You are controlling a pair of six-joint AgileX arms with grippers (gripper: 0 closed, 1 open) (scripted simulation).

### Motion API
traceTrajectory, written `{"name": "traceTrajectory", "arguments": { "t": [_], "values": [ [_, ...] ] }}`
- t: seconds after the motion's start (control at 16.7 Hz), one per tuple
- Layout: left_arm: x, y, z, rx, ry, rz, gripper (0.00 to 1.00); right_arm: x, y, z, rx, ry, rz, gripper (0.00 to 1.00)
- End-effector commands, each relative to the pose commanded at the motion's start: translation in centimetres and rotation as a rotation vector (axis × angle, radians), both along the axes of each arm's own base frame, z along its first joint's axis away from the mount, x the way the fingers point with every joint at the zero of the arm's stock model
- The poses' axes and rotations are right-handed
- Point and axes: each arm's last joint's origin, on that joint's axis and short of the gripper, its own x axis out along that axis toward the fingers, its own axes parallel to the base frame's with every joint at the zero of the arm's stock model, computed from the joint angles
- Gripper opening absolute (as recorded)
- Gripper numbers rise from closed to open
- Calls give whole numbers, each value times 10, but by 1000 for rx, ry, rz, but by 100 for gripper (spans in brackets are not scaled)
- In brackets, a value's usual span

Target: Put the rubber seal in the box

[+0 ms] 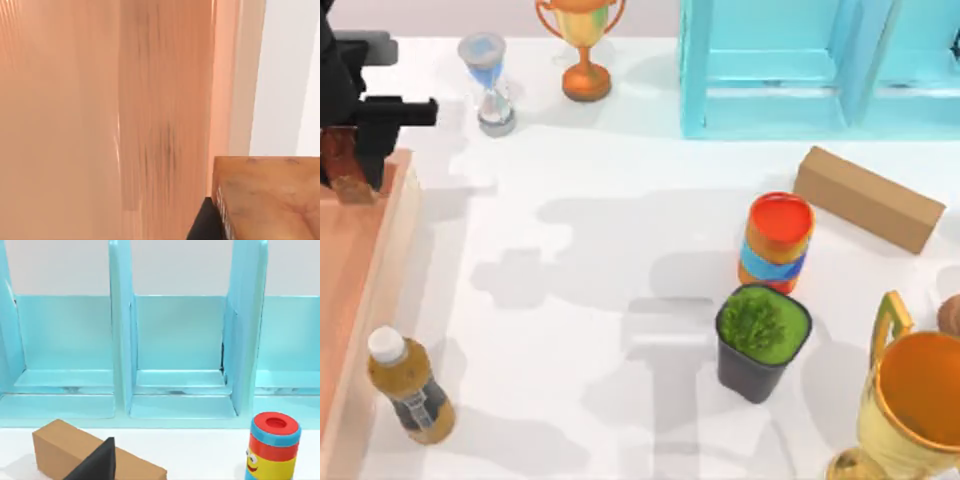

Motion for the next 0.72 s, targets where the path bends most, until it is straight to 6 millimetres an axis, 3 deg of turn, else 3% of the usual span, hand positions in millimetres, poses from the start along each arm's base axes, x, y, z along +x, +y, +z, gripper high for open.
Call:
{"name": "traceTrajectory", "arguments": {
  "t": [0.18, 0.3, 0.48, 0.72],
  "values": [
    [-24, 73, 9, -1, -2, 0, 0, 0, 0, 0, 0, 0, 0, 100],
    [-45, 102, 15, 0, -4, 0, 0, 0, 0, 0, 0, 0, 0, 100],
    [-64, 118, 18, 1, -4, 0, 0, 0, 0, 0, 0, 0, 0, 100],
    [-63, 118, 18, 3, -3, -4, 0, 0, 0, 0, 0, 0, 0, 100]
  ]
}}
